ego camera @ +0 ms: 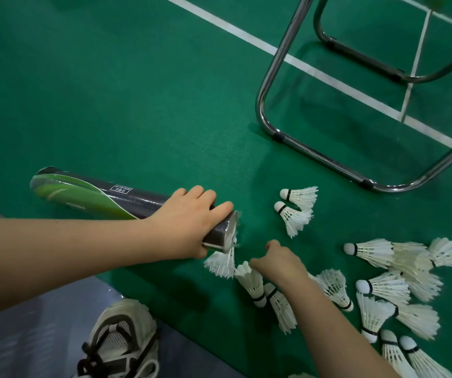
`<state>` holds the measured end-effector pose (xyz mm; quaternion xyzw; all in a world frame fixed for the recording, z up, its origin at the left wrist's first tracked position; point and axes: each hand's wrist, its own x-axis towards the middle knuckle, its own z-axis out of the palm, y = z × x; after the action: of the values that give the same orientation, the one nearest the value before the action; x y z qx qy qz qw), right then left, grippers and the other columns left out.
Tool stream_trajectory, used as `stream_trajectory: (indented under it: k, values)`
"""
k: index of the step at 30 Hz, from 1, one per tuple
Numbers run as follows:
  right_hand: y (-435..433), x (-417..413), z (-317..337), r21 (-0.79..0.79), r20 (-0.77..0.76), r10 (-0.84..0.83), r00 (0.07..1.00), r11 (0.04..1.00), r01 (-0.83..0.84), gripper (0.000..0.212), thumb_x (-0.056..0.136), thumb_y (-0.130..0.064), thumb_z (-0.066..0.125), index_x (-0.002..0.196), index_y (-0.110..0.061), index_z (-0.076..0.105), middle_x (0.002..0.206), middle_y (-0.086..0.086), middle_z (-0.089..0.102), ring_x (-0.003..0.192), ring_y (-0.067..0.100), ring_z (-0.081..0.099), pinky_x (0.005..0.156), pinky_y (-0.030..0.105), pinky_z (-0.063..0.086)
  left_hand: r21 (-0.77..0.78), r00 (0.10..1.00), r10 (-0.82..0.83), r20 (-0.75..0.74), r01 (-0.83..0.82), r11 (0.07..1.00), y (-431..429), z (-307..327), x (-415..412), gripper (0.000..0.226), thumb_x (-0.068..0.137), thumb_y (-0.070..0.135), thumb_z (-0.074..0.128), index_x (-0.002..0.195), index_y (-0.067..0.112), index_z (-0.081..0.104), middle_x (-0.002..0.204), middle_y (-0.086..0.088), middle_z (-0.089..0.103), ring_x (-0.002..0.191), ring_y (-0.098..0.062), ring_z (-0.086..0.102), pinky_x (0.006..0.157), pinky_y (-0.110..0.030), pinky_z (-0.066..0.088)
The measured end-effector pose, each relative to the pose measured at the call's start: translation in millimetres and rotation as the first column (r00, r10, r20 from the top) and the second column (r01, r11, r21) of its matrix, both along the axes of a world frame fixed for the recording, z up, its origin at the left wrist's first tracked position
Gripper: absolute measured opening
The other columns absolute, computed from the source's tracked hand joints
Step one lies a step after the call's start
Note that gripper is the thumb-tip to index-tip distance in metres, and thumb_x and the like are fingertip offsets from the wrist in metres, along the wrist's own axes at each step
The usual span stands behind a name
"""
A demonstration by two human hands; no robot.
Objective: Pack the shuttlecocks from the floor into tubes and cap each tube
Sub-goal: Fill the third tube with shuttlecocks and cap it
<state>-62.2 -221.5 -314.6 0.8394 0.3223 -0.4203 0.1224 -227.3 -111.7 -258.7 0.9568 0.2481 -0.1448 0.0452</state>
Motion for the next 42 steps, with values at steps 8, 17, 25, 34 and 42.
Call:
stream_trajectory:
  k: [8,17,25,34,42]
  values:
    - [1.6,7.3,-14.2,-0.048,0.047,0.106,0.993,0.993,-0.104,0.017,0.082,-0.002,0.044,0.077,-0.009,0.059,0.079,0.004,0.058,0.074,0.023,0.054,0.065,0.026,0.045,-0.012,0.999,0.034,0.015,-0.033,0.999,2.8,1.1,1.6,0.079,0.072,0.048,0.061,0.136,0.024,0.021,0.119,-0.004,0.04,0.104,-0.024,0.038,0.087,-0.037,0.038]
    - [8.9,51.7,6.4,0.571,-0.202,-0.353,0.914,0.716,0.403,0.024,0.092,-0.013,0.048,0.112,-0.014,0.061,0.102,0.001,0.066,0.084,0.017,0.059,0.074,0.032,0.049,0.006,0.998,0.049,0.029,-0.05,0.999,5.6,1.2,2.3,0.08,0.071,0.049,0.061,0.136,0.025,0.021,0.12,-0.003,0.04,0.107,-0.024,0.038,0.089,-0.037,0.038]
    - [16.1,27.7,26.5,0.214,-0.833,-0.453,0.317,0.264,0.94,0.033,0.092,0.006,0.04,0.085,-0.015,0.064,0.067,-0.003,0.067,0.057,0.006,0.058,0.047,0.016,0.046,0.015,0.996,0.065,0.059,-0.066,0.998,7.3,2.1,1.3,0.079,0.07,0.048,0.061,0.135,0.025,0.023,0.119,-0.003,0.041,0.105,-0.024,0.039,0.087,-0.036,0.038]
    - [27.1,-23.1,18.1,0.353,-0.775,-0.369,0.513,0.42,0.836,0.02,0.085,0.004,0.055,0.09,-0.015,0.059,0.083,0.005,0.066,0.067,0.014,0.06,0.062,0.025,0.048,-0.002,0.995,0.081,0.066,-0.081,0.997,8.1,3.5,4.1,0.078,0.07,0.05,0.06,0.135,0.026,0.022,0.119,-0.003,0.041,0.106,-0.023,0.038,0.088,-0.035,0.037]
    - [20.9,-47.2,29.4,0.887,-0.122,-0.103,0.987,0.435,0.155,0.007,0.072,-0.027,0.053,0.066,-0.028,0.054,0.074,-0.015,0.055,0.079,0.011,0.047,0.068,0.012,0.032,-0.012,0.994,0.069,0.089,-0.068,0.998,6.7,8.7,6.8,0.077,0.069,0.052,0.061,0.133,0.025,0.028,0.118,-0.002,0.044,0.106,-0.024,0.04,0.087,-0.036,0.038]
